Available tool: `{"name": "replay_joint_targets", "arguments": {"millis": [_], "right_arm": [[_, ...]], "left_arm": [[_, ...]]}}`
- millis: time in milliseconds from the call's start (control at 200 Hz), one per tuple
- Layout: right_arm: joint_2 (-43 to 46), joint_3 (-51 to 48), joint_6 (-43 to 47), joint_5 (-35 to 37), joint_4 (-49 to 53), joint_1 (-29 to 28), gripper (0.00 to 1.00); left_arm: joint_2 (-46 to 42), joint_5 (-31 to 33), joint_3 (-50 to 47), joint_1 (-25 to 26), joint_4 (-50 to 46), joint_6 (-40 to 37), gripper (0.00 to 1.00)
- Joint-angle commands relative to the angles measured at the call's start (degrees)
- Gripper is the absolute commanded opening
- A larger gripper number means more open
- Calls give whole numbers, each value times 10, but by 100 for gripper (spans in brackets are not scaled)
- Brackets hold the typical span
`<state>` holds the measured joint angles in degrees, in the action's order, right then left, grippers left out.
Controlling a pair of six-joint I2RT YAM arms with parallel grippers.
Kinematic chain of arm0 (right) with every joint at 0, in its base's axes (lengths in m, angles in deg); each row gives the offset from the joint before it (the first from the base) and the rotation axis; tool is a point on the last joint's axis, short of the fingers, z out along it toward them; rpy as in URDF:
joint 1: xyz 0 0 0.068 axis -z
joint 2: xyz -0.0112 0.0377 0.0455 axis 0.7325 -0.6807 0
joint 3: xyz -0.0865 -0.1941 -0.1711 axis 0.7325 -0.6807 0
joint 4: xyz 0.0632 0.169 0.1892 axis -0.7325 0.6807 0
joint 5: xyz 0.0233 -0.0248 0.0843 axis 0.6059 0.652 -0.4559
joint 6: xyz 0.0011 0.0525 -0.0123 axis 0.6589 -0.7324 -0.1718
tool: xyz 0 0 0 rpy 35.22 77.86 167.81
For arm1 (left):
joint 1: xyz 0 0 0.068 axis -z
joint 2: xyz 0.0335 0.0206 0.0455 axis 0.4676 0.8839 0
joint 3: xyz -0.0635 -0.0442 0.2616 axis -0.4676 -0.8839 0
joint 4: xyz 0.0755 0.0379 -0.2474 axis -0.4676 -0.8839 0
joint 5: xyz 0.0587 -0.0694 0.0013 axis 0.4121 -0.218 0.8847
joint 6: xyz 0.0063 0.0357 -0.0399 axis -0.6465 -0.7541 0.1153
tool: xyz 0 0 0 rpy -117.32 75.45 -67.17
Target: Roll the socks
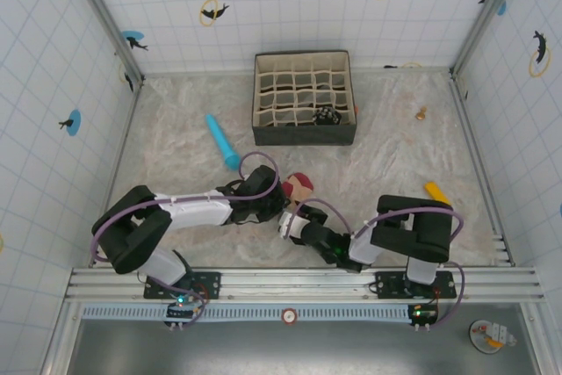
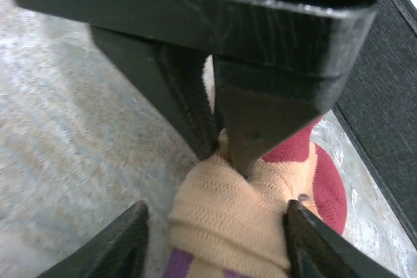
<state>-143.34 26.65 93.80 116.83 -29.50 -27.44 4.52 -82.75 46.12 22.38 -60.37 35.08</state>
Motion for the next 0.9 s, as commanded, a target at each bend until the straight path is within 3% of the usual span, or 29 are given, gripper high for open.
{"name": "replay_joint_targets", "arguments": {"millis": [0,185,345,450,896], "right_arm": [[-18,14,-5,1,-38,15,42],[-20,9,-53,-41,-8,39,0],[-4,-2,-127,-120,34,75,0],[8,-8,-172,-191,59,110,0],[-4,23,-339,-483,143,268,0]], "left_arm": [[15,-14,-10,10,-35,15,0],[8,-17,-20,9,-18,16,1],[6,-23,-9,10,-22,9,46],[-1,-16,5,10,-29,2,61],[-137,89,-11,8,-26,-78,65]]}}
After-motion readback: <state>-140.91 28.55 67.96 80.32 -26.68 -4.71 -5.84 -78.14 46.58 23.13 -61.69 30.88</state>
